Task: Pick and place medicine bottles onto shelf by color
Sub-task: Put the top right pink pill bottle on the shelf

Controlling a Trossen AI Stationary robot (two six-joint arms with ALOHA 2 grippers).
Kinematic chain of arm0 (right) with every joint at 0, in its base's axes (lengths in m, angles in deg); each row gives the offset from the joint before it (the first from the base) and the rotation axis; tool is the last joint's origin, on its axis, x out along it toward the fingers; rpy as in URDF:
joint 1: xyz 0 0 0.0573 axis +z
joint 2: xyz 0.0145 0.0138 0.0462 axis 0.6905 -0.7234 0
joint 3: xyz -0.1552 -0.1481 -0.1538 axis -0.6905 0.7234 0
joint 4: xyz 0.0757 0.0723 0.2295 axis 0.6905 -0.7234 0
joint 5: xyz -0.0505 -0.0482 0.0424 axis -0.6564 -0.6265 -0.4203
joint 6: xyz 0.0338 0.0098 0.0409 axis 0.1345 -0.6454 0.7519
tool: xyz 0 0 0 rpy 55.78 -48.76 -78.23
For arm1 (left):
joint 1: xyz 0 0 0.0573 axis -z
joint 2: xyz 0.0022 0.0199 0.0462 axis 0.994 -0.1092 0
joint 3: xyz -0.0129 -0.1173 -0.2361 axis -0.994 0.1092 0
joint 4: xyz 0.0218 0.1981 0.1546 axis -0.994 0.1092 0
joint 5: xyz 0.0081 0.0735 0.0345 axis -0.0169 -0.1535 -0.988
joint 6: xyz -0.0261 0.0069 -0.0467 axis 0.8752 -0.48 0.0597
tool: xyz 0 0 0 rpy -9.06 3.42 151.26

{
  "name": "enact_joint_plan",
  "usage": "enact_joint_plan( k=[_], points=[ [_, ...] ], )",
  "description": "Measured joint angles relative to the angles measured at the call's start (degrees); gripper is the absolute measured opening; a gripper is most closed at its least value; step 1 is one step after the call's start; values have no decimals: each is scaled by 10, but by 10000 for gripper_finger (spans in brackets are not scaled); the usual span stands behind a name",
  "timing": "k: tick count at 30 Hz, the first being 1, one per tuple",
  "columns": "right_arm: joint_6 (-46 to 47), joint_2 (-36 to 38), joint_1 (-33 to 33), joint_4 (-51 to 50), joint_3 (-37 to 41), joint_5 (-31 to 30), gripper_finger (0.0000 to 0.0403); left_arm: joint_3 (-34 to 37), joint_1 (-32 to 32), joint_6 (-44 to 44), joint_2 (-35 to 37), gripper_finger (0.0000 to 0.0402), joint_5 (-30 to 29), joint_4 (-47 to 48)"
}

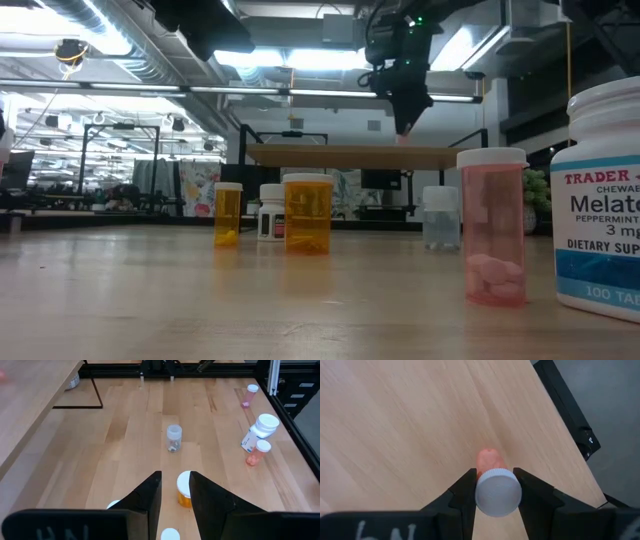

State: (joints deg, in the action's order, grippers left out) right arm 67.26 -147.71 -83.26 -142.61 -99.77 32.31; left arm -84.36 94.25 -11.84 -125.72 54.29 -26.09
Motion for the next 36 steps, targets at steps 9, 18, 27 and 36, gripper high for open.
enact_joint_plan(
  k=[9,18,27,36],
  points=[
    [-27,0,2,-6,0,13,126,0,0,0,0,95,0,0],
    [-27,0,2,-6,0,14,138,0,0,0,0,95,0,0],
    [-27,0,2,-6,0,14,158,0,0,0,0,95,0,0],
    [-27,0,2,-11,-18,-9,158,0,0,0,0,95,0,0]
  ],
)
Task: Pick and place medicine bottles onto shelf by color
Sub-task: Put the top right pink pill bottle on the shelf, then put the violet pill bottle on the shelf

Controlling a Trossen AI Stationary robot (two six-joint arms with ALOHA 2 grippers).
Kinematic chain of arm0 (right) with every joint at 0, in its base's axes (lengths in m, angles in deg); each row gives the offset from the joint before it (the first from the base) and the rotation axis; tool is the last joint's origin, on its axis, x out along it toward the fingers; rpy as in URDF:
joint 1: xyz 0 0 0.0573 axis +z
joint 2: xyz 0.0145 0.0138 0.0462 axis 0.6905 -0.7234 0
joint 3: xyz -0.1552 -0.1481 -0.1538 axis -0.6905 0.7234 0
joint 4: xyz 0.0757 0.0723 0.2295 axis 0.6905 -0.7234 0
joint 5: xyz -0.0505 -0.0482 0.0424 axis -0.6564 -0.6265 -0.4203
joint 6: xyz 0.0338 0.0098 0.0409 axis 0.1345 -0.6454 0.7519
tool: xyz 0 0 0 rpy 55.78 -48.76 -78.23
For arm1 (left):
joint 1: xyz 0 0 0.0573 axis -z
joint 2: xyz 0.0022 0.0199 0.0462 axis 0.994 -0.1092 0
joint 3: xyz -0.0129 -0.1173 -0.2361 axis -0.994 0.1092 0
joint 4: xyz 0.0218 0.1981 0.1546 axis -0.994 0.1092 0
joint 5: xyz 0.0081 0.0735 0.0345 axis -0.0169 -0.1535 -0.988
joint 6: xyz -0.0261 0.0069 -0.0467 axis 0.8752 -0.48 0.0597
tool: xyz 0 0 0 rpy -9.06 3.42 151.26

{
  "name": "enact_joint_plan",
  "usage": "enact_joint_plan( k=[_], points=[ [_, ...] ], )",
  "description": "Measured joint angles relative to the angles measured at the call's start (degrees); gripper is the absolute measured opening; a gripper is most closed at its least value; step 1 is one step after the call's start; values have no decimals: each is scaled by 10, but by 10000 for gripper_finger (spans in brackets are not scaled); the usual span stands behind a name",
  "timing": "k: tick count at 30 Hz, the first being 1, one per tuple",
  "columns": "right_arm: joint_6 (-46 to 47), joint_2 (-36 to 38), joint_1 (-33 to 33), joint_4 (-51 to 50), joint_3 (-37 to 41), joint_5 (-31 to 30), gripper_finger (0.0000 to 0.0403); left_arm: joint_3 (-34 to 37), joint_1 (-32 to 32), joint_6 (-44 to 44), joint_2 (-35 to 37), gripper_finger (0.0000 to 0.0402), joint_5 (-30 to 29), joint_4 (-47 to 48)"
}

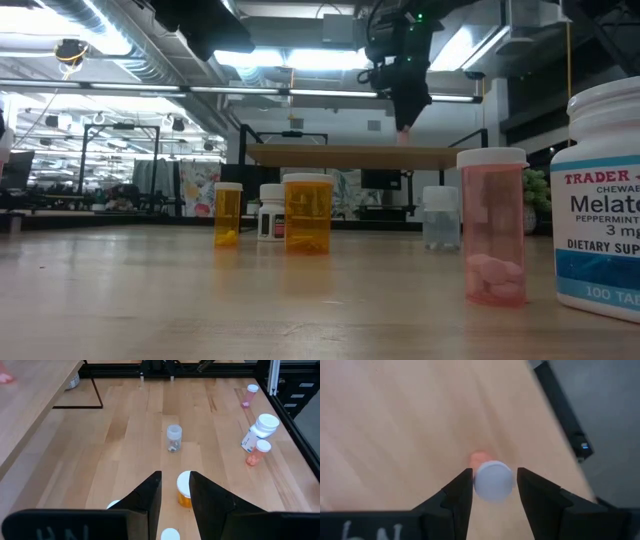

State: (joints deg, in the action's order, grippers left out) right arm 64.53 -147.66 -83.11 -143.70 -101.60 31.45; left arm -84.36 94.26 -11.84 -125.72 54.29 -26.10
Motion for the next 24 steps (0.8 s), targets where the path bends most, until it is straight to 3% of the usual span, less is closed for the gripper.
enact_joint_plan(
  k=[14,17,20,24],
  points=[
    [18,0,12,-84,-170,12,158,0,0,0,0,95,0,0],
    [51,19,18,-97,-162,18,159,0,0,0,0,95,0,0],
    [92,35,27,-95,-154,51,159,0,0,0,0,95,0,0],
    [106,50,51,-96,-153,140,159,0,0,0,0,95,0,0]
  ],
)
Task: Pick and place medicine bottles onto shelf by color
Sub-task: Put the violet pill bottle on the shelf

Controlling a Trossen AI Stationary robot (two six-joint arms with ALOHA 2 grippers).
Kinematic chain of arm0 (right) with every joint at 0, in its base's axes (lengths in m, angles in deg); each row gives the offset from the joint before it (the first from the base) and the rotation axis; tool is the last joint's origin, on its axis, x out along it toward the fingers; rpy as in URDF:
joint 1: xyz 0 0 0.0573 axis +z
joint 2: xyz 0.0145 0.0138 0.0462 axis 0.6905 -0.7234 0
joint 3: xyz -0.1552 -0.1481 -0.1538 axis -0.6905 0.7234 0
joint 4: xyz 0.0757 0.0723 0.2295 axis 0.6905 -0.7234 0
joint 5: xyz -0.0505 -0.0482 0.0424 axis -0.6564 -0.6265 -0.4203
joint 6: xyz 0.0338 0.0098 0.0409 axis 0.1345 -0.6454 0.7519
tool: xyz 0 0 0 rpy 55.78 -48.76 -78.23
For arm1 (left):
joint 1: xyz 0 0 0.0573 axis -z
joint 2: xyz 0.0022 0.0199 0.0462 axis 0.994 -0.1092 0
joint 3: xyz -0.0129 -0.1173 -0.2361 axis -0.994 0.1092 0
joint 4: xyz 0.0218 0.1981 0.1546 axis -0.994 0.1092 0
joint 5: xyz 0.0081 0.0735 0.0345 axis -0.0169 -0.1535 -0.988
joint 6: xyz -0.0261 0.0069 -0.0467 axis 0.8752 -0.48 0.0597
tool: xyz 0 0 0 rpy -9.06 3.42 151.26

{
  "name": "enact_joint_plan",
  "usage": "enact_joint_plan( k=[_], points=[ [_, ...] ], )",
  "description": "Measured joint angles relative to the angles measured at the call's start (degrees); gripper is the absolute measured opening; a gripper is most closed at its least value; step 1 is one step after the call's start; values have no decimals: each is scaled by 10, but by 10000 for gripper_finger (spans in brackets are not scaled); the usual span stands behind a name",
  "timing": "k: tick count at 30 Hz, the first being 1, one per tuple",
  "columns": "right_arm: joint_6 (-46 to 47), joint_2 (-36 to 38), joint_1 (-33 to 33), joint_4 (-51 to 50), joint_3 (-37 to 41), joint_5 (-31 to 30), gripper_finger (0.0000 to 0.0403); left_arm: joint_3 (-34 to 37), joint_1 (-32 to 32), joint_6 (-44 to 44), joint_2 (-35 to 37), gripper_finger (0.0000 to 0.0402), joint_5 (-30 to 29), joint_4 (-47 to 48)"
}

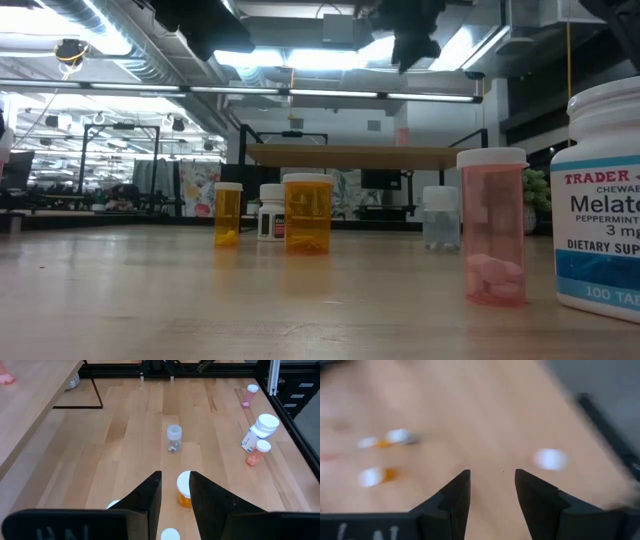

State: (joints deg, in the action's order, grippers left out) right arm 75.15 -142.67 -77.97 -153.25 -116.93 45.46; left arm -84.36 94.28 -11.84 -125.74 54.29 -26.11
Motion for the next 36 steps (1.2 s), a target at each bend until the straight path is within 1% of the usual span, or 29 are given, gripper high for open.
enact_joint_plan(
  k=[3,5,7,15,16,18,23,28,32,36],
  points=[
    [14,11,36,1,0,73,159,0,0,0,0,95,0,0],
    [16,21,67,1,0,98,159,0,0,0,0,95,0,0],
    [19,32,102,1,0,103,159,0,0,0,0,95,0,0],
    [94,83,259,1,0,100,159,0,0,0,0,95,0,0],
    [106,89,282,1,0,93,159,0,0,0,0,95,0,0],
    [136,101,328,1,0,61,159,0,0,0,0,95,0,0],
    [241,118,448,1,0,-62,158,0,0,0,0,95,0,0],
    [333,116,561,2,6,-143,158,0,0,0,0,95,0,0],
    [404,115,635,1,48,-192,158,0,0,1,0,95,0,0],
    [486,115,690,3,116,-224,158,0,0,3,0,95,0,0]
  ],
)
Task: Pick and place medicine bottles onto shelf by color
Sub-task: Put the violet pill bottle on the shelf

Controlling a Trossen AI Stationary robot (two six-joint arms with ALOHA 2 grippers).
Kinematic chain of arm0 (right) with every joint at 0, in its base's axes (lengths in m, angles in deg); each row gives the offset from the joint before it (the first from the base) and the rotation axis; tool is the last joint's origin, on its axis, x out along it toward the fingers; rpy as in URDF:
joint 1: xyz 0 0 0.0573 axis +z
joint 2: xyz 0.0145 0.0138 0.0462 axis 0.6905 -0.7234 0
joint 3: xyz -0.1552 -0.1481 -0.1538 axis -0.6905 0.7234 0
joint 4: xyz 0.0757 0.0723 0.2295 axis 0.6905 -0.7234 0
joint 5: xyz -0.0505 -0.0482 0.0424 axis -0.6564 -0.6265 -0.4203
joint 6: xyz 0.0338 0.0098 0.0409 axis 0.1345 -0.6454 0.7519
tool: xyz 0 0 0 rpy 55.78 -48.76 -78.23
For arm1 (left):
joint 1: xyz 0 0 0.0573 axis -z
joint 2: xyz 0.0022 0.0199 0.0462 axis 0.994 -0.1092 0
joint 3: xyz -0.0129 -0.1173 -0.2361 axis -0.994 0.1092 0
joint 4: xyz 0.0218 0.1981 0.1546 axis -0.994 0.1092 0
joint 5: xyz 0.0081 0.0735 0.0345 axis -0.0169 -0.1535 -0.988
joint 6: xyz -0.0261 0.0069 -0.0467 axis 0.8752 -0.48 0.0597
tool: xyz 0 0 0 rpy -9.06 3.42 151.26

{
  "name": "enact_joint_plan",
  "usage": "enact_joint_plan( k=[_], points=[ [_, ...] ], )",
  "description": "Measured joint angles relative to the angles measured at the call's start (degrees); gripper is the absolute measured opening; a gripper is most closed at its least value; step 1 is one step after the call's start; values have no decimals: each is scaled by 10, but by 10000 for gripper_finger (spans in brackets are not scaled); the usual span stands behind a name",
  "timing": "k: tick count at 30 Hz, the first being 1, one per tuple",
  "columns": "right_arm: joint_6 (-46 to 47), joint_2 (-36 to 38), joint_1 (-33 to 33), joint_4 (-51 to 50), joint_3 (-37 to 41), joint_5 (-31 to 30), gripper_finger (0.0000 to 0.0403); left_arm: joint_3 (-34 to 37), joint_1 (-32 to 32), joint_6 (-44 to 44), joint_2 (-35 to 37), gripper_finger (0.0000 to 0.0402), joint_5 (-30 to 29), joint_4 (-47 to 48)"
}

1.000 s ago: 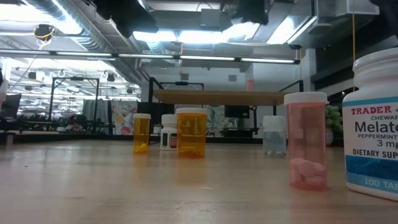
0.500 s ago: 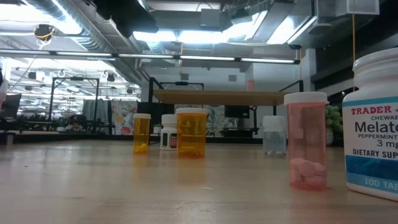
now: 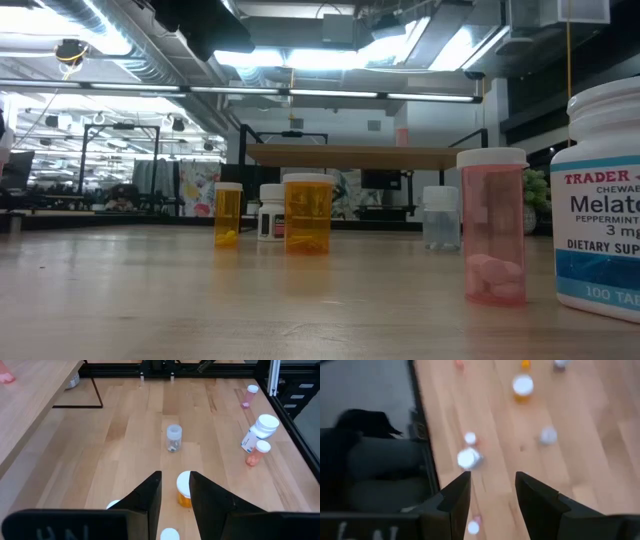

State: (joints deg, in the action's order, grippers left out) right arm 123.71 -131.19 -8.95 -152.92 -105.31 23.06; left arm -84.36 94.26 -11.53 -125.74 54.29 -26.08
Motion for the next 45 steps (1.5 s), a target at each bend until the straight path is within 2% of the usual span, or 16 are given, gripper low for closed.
enact_joint_plan(
  k=[6,14,18,22,29,37,45],
  points=[
    [160,0,54,13,136,27,158,0,0,1,0,95,0,0],
    [336,-1,88,128,308,117,158,0,0,1,0,95,0,0],
    [356,-1,97,221,377,158,158,0,0,1,0,95,0,0],
    [356,-1,99,307,430,168,158,0,0,1,0,95,0,0],
    [400,-1,108,326,480,173,158,0,0,1,0,95,0,0],
    [551,-1,155,330,496,182,158,0,0,1,0,95,0,0],
    [671,-1,183,334,496,154,158,0,0,1,0,95,0,0]
  ],
)
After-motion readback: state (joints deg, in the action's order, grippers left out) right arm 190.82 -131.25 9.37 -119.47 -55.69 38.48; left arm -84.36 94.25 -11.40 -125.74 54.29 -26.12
